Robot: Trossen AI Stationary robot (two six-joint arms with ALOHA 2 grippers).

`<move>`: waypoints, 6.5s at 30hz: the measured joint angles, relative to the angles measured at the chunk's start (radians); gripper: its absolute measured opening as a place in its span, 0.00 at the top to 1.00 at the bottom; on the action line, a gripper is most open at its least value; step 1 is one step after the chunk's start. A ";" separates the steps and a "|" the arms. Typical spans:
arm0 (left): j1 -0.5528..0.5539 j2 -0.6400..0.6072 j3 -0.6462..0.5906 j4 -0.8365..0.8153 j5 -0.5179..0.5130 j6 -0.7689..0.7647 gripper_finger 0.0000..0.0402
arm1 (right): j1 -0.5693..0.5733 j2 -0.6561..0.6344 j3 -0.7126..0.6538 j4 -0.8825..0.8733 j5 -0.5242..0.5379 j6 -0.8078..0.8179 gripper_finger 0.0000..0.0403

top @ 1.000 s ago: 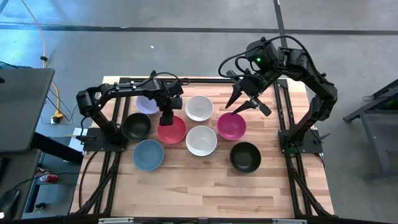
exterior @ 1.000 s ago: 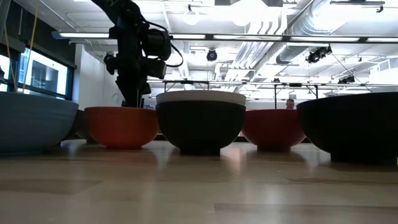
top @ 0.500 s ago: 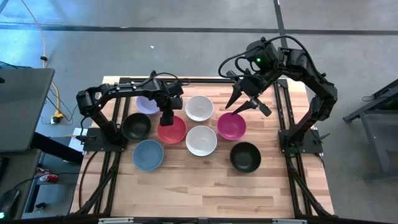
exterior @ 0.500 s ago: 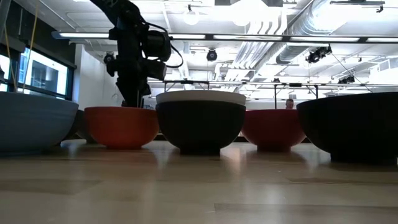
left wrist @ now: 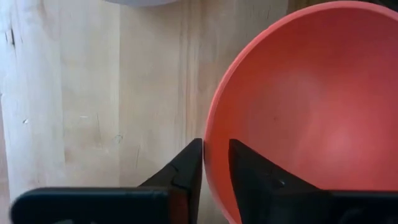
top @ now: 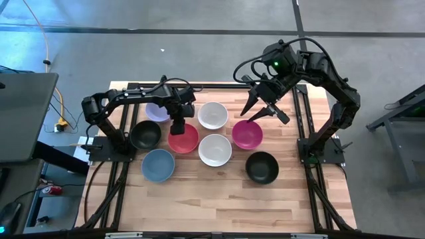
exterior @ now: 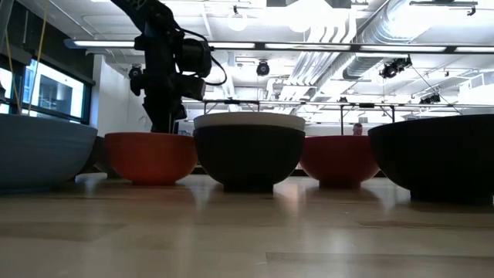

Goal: Nest bowls inside each other
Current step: Stack the orange bowl on top of the bottom white bowl

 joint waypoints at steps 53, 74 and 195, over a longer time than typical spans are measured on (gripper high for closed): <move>0.011 0.000 0.146 -0.118 -0.015 0.020 1.00 | 0.000 0.000 -0.005 -0.006 0.000 -0.004 0.71; 0.011 0.001 0.024 -0.029 0.003 0.026 0.92 | -0.003 0.000 -0.093 0.039 0.001 -0.005 0.71; -0.239 0.581 1.053 -0.418 0.168 0.009 1.00 | -0.001 -0.158 -0.092 -0.024 0.058 0.056 0.71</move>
